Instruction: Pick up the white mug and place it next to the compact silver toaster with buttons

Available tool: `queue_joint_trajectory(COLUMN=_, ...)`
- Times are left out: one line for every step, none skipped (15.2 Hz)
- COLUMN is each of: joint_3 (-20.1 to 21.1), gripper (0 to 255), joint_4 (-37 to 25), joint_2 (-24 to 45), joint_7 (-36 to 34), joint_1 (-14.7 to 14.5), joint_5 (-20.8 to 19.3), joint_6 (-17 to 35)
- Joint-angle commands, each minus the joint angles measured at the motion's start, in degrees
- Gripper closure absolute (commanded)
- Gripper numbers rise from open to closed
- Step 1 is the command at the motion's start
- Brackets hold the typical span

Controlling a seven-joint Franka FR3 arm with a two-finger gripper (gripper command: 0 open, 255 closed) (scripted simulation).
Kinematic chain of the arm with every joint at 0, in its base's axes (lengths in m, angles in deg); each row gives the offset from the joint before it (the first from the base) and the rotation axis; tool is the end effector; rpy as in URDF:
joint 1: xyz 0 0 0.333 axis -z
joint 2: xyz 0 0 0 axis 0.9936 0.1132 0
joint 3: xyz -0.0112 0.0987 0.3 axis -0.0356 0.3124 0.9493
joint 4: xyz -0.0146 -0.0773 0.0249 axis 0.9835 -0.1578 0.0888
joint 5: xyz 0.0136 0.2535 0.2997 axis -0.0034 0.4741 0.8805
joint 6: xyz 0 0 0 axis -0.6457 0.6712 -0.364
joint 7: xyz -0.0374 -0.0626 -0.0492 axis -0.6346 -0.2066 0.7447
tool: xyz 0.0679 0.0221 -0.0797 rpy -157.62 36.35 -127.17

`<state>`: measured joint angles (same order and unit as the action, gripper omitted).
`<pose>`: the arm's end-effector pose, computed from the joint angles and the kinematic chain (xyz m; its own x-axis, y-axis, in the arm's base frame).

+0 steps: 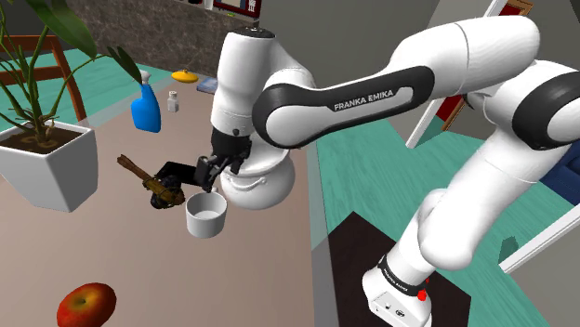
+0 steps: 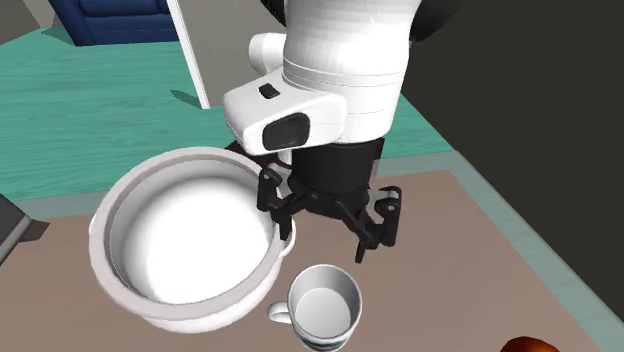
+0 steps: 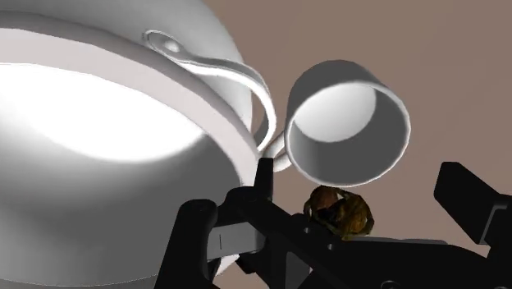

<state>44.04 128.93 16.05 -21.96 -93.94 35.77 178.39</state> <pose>0.4333 0.3386 0.4556 0.9698 0.2113 0.1222 0.2105 -0.9774 0.0199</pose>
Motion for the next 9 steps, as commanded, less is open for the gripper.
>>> queue_joint_trajectory(joint_3=0.9, gripper=0, joint_4=-1.5, joint_2=6.3, joint_7=-3.1, joint_1=-0.5, joint_5=-2.8, joint_6=0.2)
queue_joint_trajectory(joint_3=1.4, gripper=0, joint_4=-2.9, joint_2=8.6, joint_7=-4.5, joint_1=-1.0, joint_5=-4.2, joint_6=0.4)
queue_joint_trajectory(joint_3=1.6, gripper=0, joint_4=-4.5, joint_2=10.8, joint_7=-5.9, joint_1=-1.7, joint_5=-5.6, joint_6=0.5)
queue_joint_trajectory(joint_3=1.7, gripper=0, joint_4=-6.2, joint_2=13.1, joint_7=-7.2, joint_1=-2.6, joint_5=-6.9, joint_6=0.5)
queue_joint_trajectory(joint_3=1.7, gripper=0, joint_4=-7.9, joint_2=15.4, joint_7=-8.4, joint_1=-3.5, joint_5=-8.3, joint_6=0.4)
queue_joint_trajectory(joint_3=1.7, gripper=0, joint_4=-9.7, joint_2=17.6, joint_7=-9.6, joint_1=-4.5, joint_5=-9.6, joint_6=0.3)
queue_joint_trajectory(joint_3=1.6, gripper=0, joint_4=-10.3, joint_2=18.4, joint_7=-10.0, joint_1=-4.9, joint_5=-10.0, joint_6=0.3)
queue_joint_trajectory(joint_3=1.5, gripper=0, joint_4=-10.0, joint_2=18.8, joint_7=-10.2, joint_1=-5.0, joint_5=-10.3, joint_6=0.9)
queue_joint_trajectory(joint_3=1.3, gripper=0, joint_4=-9.7, joint_2=19.2, joint_7=-10.4, joint_1=-5.1, joint_5=-10.5, joint_6=1.5)
